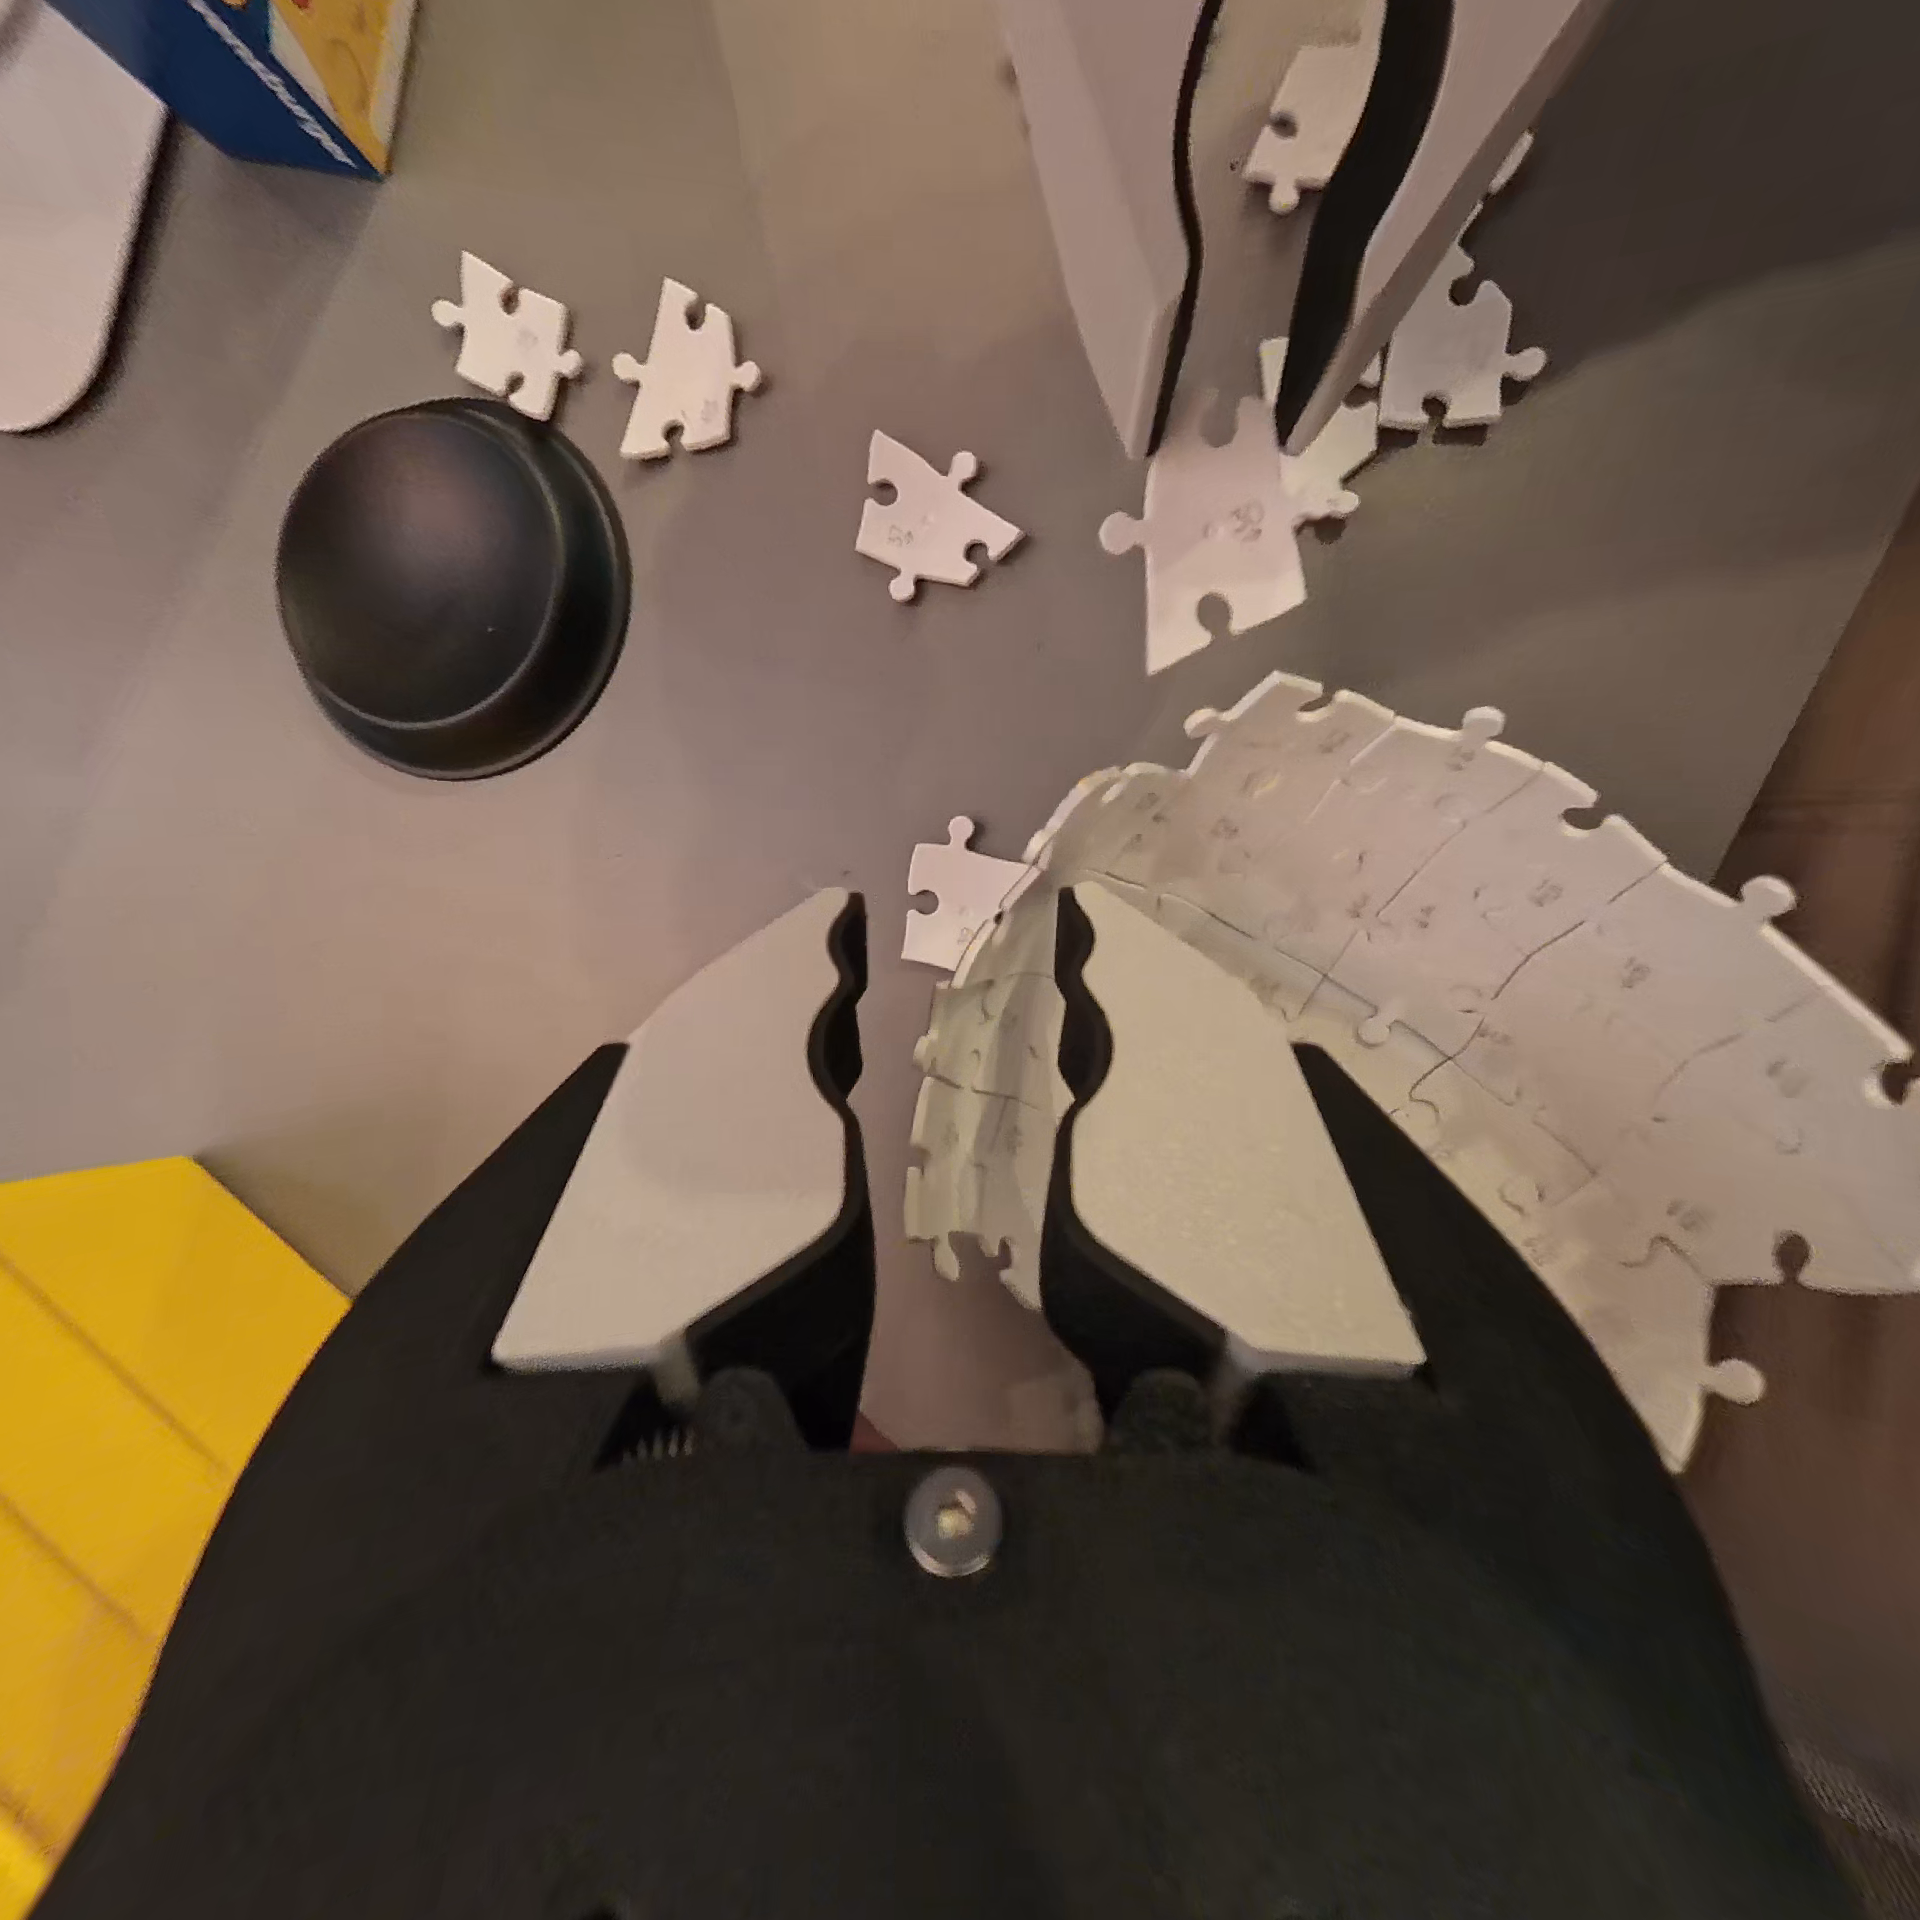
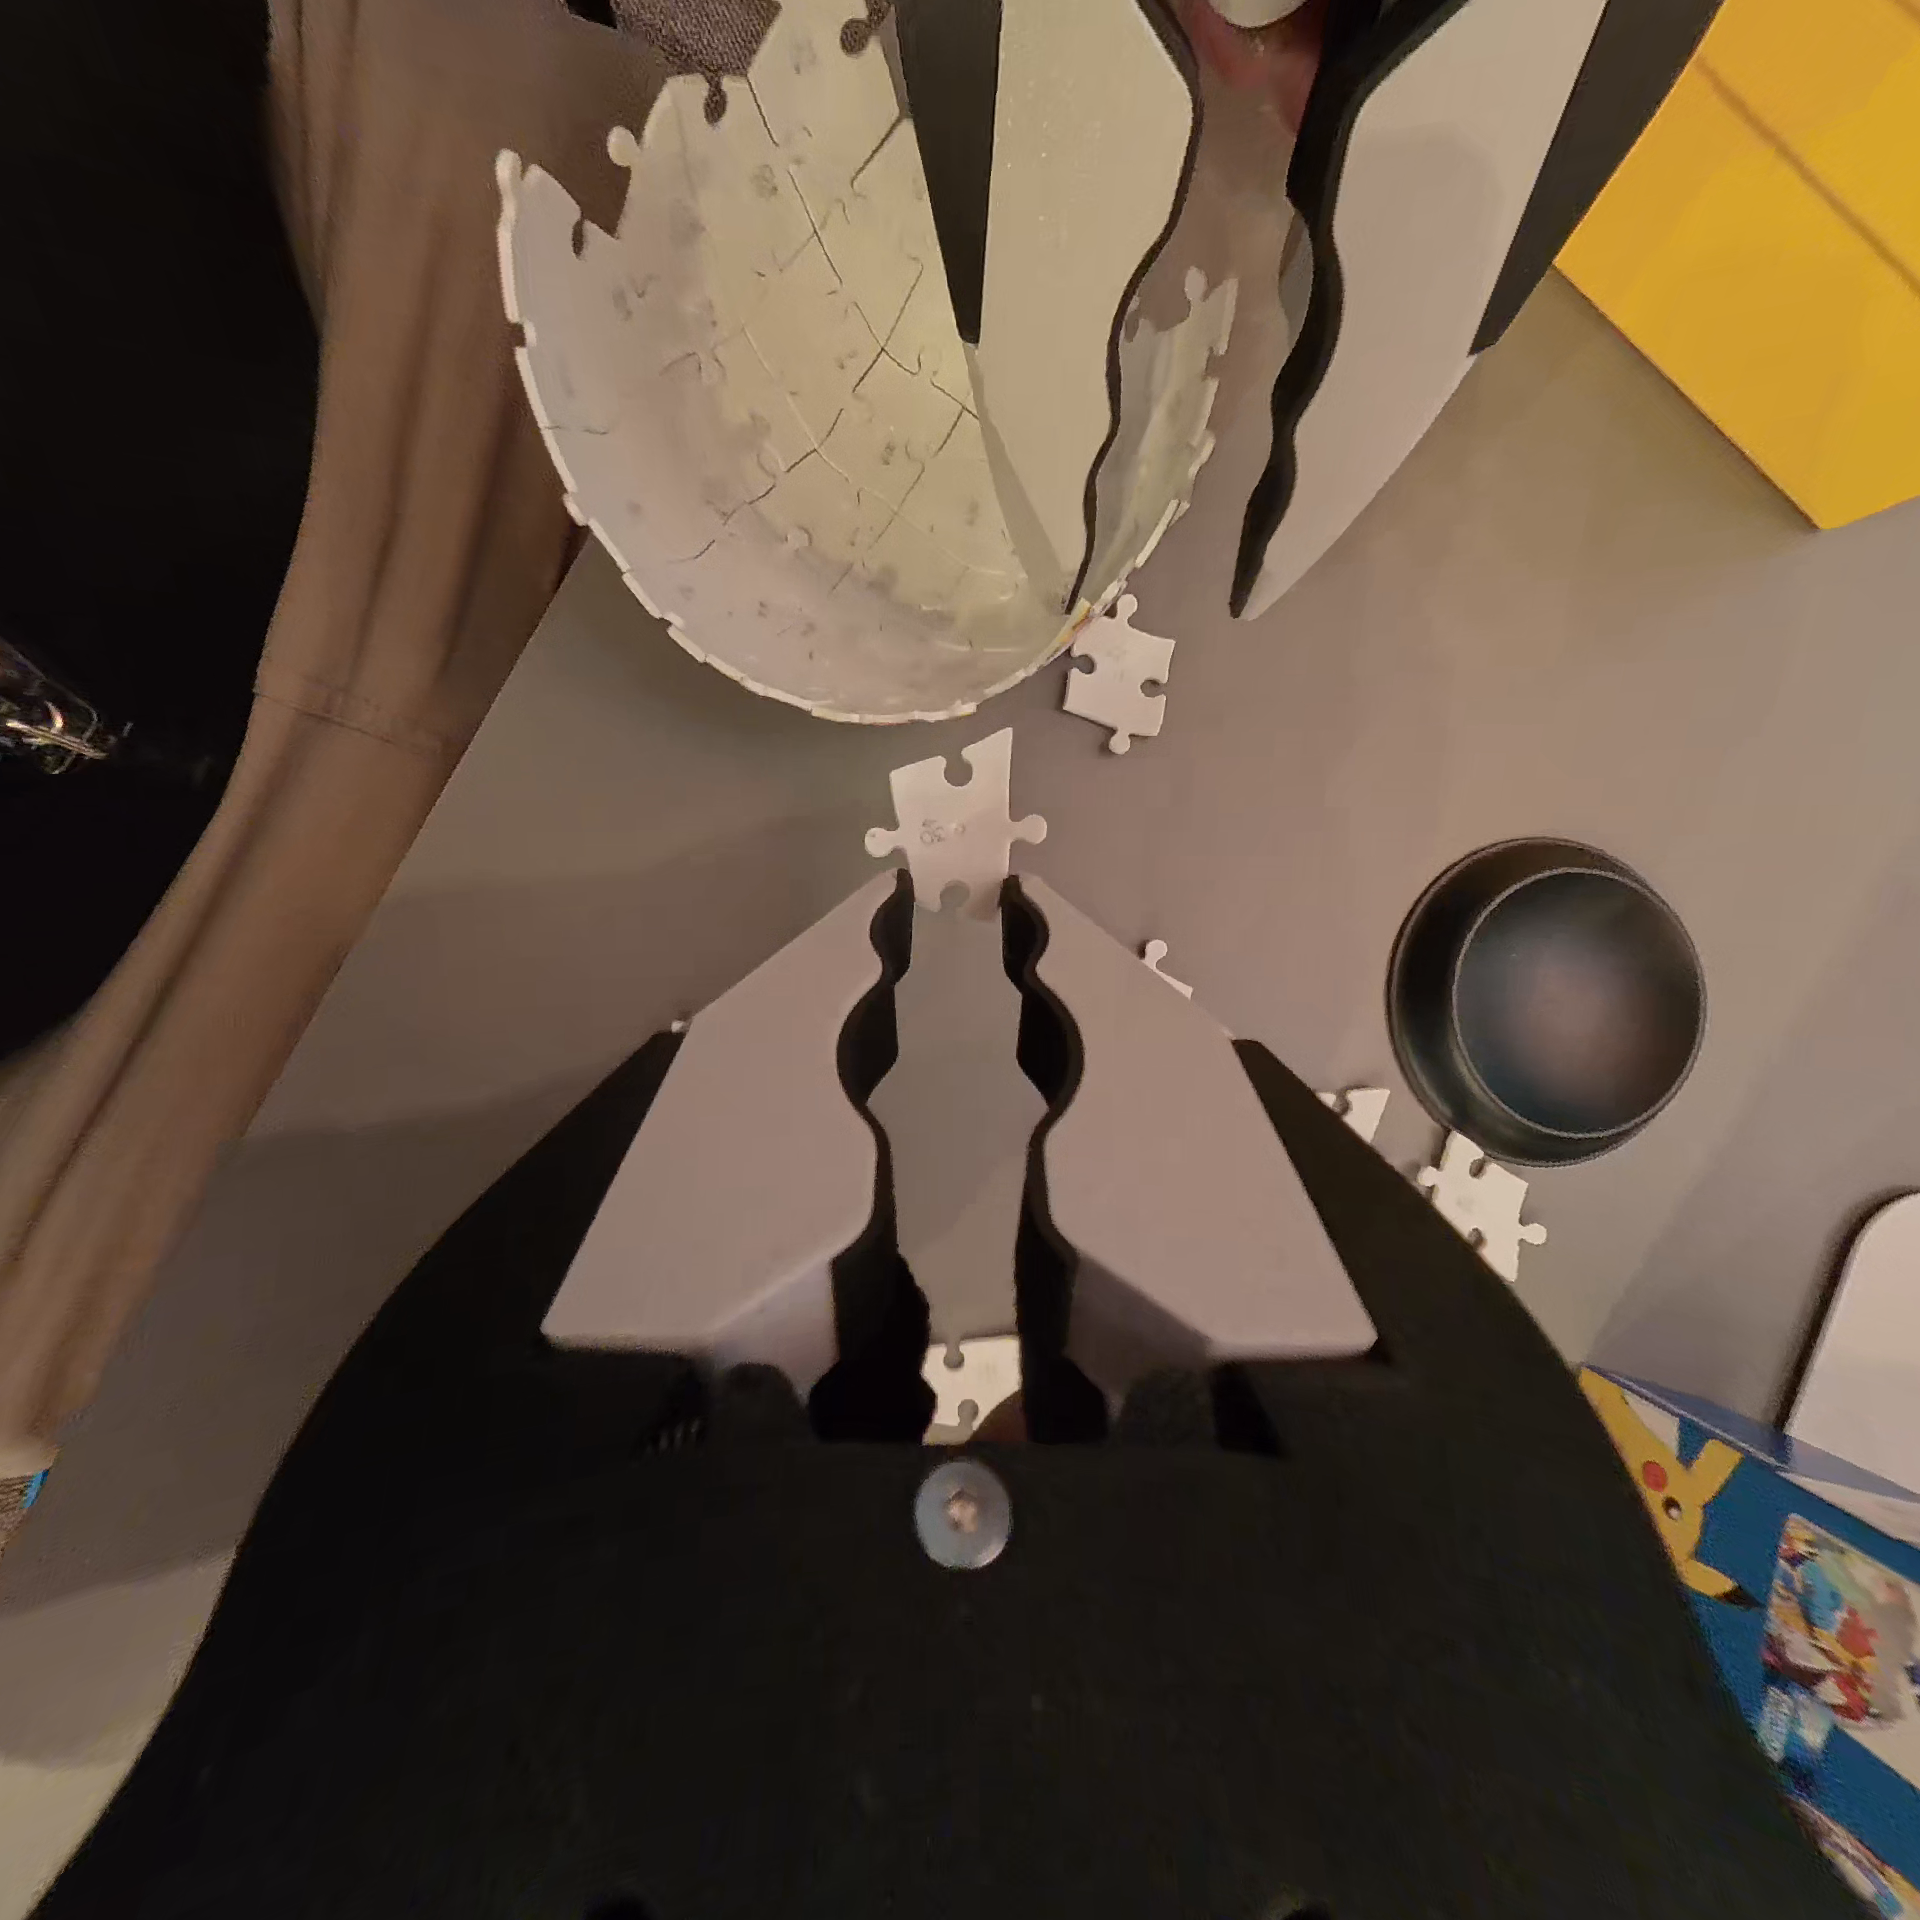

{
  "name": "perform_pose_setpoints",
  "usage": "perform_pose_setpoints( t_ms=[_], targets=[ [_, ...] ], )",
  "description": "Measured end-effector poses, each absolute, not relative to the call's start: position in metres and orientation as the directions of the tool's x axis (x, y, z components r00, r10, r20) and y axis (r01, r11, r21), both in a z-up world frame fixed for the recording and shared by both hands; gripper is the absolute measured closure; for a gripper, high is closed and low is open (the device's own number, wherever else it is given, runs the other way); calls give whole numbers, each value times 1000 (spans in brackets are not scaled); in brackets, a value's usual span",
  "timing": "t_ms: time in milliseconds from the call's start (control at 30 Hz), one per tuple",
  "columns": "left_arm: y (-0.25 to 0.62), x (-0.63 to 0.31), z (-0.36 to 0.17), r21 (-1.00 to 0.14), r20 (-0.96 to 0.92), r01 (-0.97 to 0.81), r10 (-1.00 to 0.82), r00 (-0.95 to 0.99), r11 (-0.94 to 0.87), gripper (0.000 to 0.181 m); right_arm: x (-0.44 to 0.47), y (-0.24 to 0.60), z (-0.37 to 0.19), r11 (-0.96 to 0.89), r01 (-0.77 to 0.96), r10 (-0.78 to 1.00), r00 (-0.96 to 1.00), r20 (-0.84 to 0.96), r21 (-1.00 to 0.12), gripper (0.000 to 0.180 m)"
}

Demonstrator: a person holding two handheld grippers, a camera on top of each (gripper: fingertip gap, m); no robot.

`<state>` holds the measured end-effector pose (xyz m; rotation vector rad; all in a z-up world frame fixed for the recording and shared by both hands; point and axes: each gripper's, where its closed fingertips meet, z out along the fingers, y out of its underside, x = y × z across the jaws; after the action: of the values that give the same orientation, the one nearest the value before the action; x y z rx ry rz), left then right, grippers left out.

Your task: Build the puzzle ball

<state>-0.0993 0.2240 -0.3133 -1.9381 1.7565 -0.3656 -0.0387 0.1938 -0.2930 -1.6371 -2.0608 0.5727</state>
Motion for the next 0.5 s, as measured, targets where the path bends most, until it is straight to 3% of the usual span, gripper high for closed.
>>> perform_pose_setpoints(
  t_ms=[500],
  targets=[
    [206,-131,-275,-581,-271,-802,-897,349,-137,138,-39,187,-272,316,812,948,-286,139,-491,164]
  ],
)
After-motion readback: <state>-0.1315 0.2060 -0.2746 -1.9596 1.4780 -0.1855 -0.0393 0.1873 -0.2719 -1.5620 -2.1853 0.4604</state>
